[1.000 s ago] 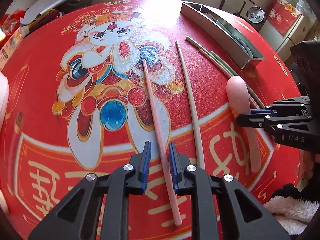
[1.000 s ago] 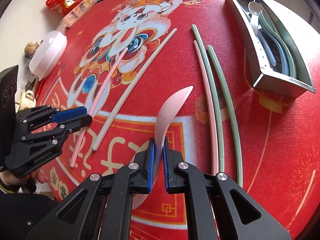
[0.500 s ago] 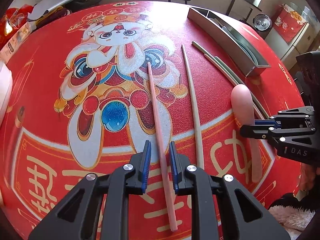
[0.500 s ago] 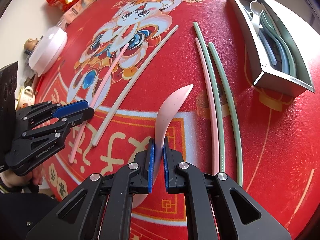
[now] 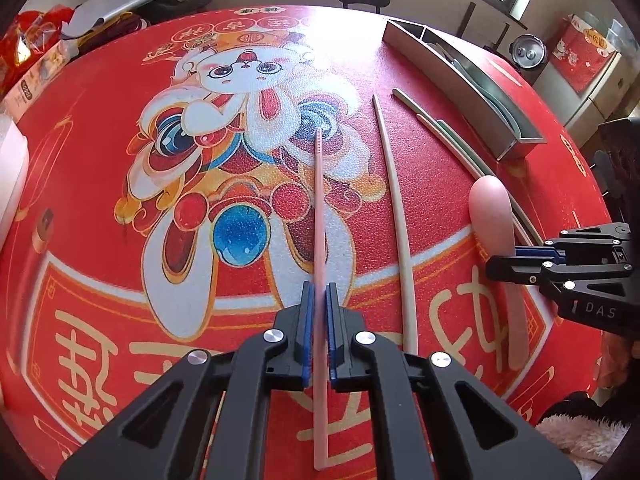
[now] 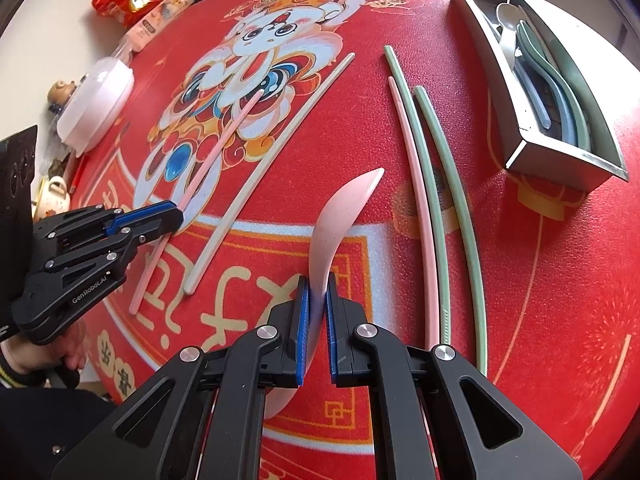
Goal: Organize utensils
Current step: 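Lift and carry the pink chopstick and pink spoon toward the steel tray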
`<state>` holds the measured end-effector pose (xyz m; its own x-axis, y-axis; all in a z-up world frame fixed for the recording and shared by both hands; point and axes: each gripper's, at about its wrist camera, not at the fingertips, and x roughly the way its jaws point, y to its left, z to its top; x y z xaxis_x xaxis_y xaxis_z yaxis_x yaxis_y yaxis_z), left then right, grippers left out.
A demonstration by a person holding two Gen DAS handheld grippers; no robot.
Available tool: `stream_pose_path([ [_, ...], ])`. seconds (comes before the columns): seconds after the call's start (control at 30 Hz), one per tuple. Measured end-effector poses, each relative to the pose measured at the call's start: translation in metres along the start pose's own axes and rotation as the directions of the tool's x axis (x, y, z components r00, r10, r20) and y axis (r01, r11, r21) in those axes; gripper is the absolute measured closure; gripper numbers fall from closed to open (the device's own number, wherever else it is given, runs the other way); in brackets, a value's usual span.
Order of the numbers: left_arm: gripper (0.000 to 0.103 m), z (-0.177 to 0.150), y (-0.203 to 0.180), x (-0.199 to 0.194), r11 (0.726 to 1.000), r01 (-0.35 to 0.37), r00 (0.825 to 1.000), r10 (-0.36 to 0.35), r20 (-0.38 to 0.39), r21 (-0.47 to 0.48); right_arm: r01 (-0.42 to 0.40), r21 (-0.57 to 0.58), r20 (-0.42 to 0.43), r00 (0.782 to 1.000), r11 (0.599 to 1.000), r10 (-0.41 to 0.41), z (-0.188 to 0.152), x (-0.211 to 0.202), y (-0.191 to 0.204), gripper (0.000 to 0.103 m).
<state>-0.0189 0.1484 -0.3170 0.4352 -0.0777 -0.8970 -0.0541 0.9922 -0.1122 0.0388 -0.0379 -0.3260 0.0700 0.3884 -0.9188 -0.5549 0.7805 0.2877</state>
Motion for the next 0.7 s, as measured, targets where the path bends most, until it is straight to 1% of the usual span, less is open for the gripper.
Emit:
stream_pose_path([
  [0.27, 0.096, 0.007, -0.003, 0.004, 1.000, -0.013, 1.000, 0.013, 0.018, 0.008, 0.020, -0.014, -0.001, 1.000, 1.000, -0.020, 0.000, 0.000, 0.003, 0.095],
  [0.43, 0.097, 0.007, 0.000, 0.004, 1.000, 0.000, 1.000, 0.000, 0.019, -0.004, 0.032, -0.020, -0.003, 0.999, 0.999, -0.032, -0.001, 0.000, 0.004, 0.095],
  [0.7, 0.097, 0.007, -0.001, 0.004, 1.000, 0.000, 1.000, 0.000, 0.022, 0.000, 0.078, -0.051, 0.007, 0.997, 0.996, -0.078, -0.001, 0.001, 0.011, 0.095],
])
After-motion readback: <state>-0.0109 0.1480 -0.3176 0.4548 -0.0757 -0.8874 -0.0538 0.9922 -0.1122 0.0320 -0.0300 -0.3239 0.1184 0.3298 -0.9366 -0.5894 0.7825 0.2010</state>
